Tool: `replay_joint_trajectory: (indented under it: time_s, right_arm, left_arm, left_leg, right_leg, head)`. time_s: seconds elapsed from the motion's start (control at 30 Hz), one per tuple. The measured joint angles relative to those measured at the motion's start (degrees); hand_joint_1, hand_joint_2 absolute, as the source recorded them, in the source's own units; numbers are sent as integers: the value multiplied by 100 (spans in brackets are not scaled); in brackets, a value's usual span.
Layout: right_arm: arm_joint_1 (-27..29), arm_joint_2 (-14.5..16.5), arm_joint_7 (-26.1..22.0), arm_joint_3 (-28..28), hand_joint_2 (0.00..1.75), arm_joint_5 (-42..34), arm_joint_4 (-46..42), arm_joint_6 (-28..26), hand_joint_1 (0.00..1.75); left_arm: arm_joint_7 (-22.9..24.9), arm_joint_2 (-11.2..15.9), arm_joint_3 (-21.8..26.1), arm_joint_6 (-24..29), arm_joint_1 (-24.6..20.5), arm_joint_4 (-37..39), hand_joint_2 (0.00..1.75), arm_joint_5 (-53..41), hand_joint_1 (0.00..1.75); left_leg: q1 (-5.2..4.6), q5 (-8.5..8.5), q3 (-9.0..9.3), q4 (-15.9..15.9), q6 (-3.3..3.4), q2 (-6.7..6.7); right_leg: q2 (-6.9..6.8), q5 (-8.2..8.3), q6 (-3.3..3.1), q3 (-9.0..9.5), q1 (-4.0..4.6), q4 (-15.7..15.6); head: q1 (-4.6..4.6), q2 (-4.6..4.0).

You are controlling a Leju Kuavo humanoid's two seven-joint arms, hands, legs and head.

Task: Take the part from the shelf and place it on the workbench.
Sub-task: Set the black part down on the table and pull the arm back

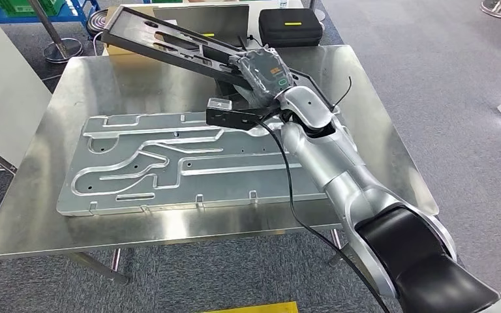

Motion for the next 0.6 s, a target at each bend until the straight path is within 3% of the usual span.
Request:
replay_joint_trajectory:
  time_s: [0.07, 0.1, 0.13, 0.23, 0.3, 0.4, 0.47, 0.53, 0.57, 0.6]
  right_arm:
    - [-25, 49, -53, 139, 175, 120, 220, 227, 175]
    - [-12, 72, -119, 212, 175, 152, 338, 333, 175]
    - [5, 97, -199, 284, 175, 170, 456, 423, 175]
    - [33, 171, -459, 502, 175, 195, 800, 657, 175]
    - [99, 206, -567, 643, 175, 224, 1026, 750, 175]
    - [268, 216, -605, 778, 175, 243, 1296, 787, 175]
    - [332, 210, -623, 809, 175, 204, 1441, 818, 175]
    - [412, 193, -656, 829, 175, 161, 1586, 826, 175]
    - [474, 179, -673, 839, 175, 157, 1652, 818, 175]
    - [541, 162, -690, 851, 175, 163, 1711, 793, 175]
  left_arm:
    - [-9, 0, -11, -16, 0, 0, 175, 0, 0]
    - [-18, -2, -22, -32, 0, 0, 175, 0, 0]
    - [-27, -5, -34, -52, 1, 0, 175, 0, 0]
    - [-48, -28, -77, -115, -7, 0, 175, 0, 0]
    - [-52, -39, -119, -144, -17, 0, 175, 0, 0]
    - [-50, -48, -170, -167, -18, 0, 175, 0, 0]
    - [-51, -50, -186, -177, -12, 0, 175, 0, 0]
    - [-66, -45, -189, -196, -11, 0, 175, 0, 0]
    - [-78, -40, -189, -210, -9, 0, 175, 0, 0]
    - [-94, -37, -189, -225, -6, 0, 175, 0, 0]
  left_leg:
    - [-3, -10, 5, 2, 15, 3]
    - [-4, -16, 10, 4, 17, 0]
    - [-5, -23, 19, 7, 13, -5]
    - [-27, -65, 44, 25, -35, -14]
    - [-42, -89, 48, 33, -84, -11]
    - [-26, -142, 40, 70, -170, -7]
    - [-10, -369, -116, 442, -229, 2]
    - [6, -713, -469, 1197, -279, 8]
    - [12, -812, -635, 1512, -297, 9]
    - [16, -805, -721, 1646, -309, 10]
  right_leg:
    - [-5, -220, 11, -377, -4, 701]
    - [-8, -178, 7, -447, -5, 790]
    - [-11, -22, -7, -393, -5, 623]
    - [-20, 547, -90, 146, 24, -576]
    - [-24, 611, -131, 299, 54, -902]
    - [-31, 623, -209, 337, 43, -962]
    - [-40, 640, -265, 379, 12, -1015]
    - [-37, 628, -287, 394, 14, -1016]
    - [-35, 619, -289, 399, 15, -1011]
    - [-33, 609, -284, 404, 15, -1002]
  head:
    - [-1, 0]
    - [-1, 0]
    - [-1, 0]
    - [-1, 0]
    - [-1, 0]
    - [-1, 0]
    - [-1, 0]
    - [-1, 0]
    - [-1, 0]
    - [-1, 0]
